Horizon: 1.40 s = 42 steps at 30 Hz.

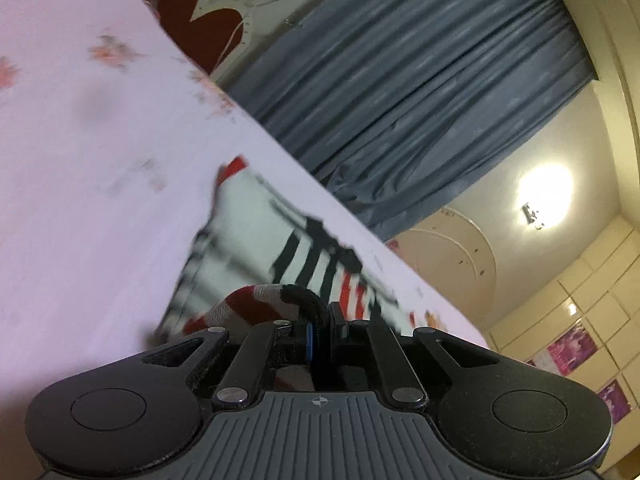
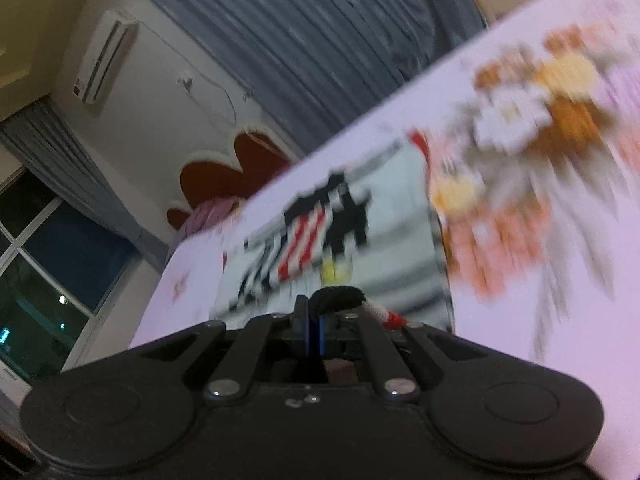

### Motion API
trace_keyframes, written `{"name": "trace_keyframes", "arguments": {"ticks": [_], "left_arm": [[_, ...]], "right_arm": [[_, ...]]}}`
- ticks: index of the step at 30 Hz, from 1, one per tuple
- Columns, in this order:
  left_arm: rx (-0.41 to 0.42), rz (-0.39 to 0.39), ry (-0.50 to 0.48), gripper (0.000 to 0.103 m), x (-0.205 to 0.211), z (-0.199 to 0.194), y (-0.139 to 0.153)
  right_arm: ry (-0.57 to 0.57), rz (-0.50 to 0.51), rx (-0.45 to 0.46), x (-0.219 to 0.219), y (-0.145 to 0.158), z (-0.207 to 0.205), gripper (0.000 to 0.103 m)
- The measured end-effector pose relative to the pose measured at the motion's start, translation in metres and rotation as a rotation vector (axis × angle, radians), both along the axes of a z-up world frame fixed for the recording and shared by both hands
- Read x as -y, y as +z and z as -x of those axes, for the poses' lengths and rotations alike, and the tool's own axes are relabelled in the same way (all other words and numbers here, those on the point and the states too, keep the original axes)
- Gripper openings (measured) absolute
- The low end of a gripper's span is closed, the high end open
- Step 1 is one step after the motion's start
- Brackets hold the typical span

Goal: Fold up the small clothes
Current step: 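Lift the hem with both tools and fold it over toward the collar, then lay the folded hem onto the collar with both tools and open them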

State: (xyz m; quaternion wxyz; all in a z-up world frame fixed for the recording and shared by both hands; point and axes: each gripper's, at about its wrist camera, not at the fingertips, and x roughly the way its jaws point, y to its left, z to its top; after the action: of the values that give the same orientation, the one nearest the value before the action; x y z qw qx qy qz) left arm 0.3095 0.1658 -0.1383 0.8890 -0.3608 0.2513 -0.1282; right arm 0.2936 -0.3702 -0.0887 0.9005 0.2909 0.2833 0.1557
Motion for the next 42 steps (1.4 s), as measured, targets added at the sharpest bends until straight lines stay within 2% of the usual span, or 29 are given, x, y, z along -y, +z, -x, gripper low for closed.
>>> {"name": "trace_keyframes", "arguments": {"ticks": [4, 6, 9, 12, 15, 17, 18, 19, 20, 21, 22, 24, 25, 26, 28, 31, 33, 34, 35, 36, 37, 39, 40, 42], "left_arm": [[-0.053, -0.034, -0.011, 0.007, 0.008, -0.089, 0.001], [-0.106, -0.057, -0.025, 0.007, 0.01, -0.135, -0.004], [-0.191, -0.106, -0.048, 0.007, 0.017, -0.191, -0.014], [-0.246, -0.108, -0.067, 0.007, 0.017, -0.231, -0.027], [-0.228, -0.059, -0.109, 0.007, 0.015, -0.253, -0.031], [-0.195, -0.06, -0.117, 0.007, 0.016, -0.264, -0.03], [-0.171, -0.034, -0.121, 0.008, 0.015, -0.269, -0.031], [-0.158, -0.008, -0.119, 0.021, 0.013, -0.274, -0.034], [-0.143, 0.005, -0.108, 0.055, 0.011, -0.276, -0.036], [-0.123, -0.006, -0.082, 0.072, 0.008, -0.277, -0.035], [-0.095, -0.033, -0.052, 0.081, 0.006, -0.275, -0.033], [-0.068, -0.057, -0.055, 0.081, 0.003, -0.274, -0.031], [-0.061, -0.115, -0.064, 0.079, 0.005, -0.273, -0.029], [-0.053, -0.186, -0.08, 0.072, 0.01, -0.272, -0.027], [-0.057, -0.321, -0.153, 0.065, 0.022, -0.273, -0.026], [-0.078, -0.518, -0.229, 0.061, 0.051, -0.281, -0.03], [-0.068, -0.645, -0.267, 0.049, 0.073, -0.283, -0.03], [-0.061, -0.73, -0.277, 0.031, 0.084, -0.281, -0.032], [-0.052, -0.786, -0.281, 0.018, 0.093, -0.28, -0.033], [-0.037, -0.823, -0.279, 0.013, 0.099, -0.278, -0.032], [-0.017, -0.844, -0.261, 0.003, 0.102, -0.274, -0.029], [0.05, -0.807, -0.181, 0.003, 0.094, -0.262, -0.015], [0.088, -0.792, -0.124, 0.003, 0.088, -0.255, -0.006], [0.101, -0.785, -0.042, 0.003, 0.081, -0.253, 0.003]], "right_arm": [[-0.038, 0.003, -0.014, 0.001, 0.009, -0.071, 0.004], [-0.05, -0.001, -0.045, 0.003, 0.004, -0.111, 0.004], [-0.07, 0.002, -0.16, 0.009, -0.011, -0.165, 0.004], [-0.083, -0.012, -0.25, 0.012, -0.033, -0.211, 0.004], [-0.117, -0.081, -0.316, 0.022, -0.057, -0.246, 0.004], [-0.136, -0.117, -0.338, 0.027, -0.069, -0.264, 0.005], [-0.144, -0.146, -0.34, 0.029, -0.074, -0.272, 0.007], [-0.155, -0.17, -0.329, 0.03, -0.078, -0.277, 0.015], [-0.175, -0.171, -0.309, 0.031, -0.08, -0.281, 0.019], [-0.194, -0.17, -0.287, 0.032, -0.079, -0.282, 0.027], [-0.206, -0.179, -0.262, 0.034, -0.079, -0.282, 0.038], [-0.227, -0.148, -0.222, 0.035, -0.071, -0.279, 0.042], [-0.225, -0.115, -0.203, 0.034, -0.067, -0.275, 0.042], [-0.215, -0.084, -0.191, 0.033, -0.065, -0.273, 0.042], [-0.173, 0.021, -0.161, 0.027, -0.059, -0.264, 0.042], [-0.091, 0.201, -0.165, 0.009, -0.059, -0.265, 0.042], [-0.04, 0.357, -0.173, -0.011, -0.063, -0.272, 0.042], [-0.029, 0.438, -0.161, -0.022, -0.063, -0.275, 0.04], [-0.017, 0.522, -0.135, -0.033, -0.064, -0.275, 0.037], [-0.006, 0.624, -0.11, -0.046, -0.066, -0.275, 0.023], [0.003, 0.701, -0.088, -0.057, -0.068, -0.274, 0.008], [-0.009, 0.776, -0.038, -0.07, -0.062, -0.267, 0.004], [-0.022, 0.779, 0.008, -0.072, -0.055, -0.262, 0.004], [-0.061, 0.764, 0.063, -0.068, -0.041, -0.26, 0.004]]}}
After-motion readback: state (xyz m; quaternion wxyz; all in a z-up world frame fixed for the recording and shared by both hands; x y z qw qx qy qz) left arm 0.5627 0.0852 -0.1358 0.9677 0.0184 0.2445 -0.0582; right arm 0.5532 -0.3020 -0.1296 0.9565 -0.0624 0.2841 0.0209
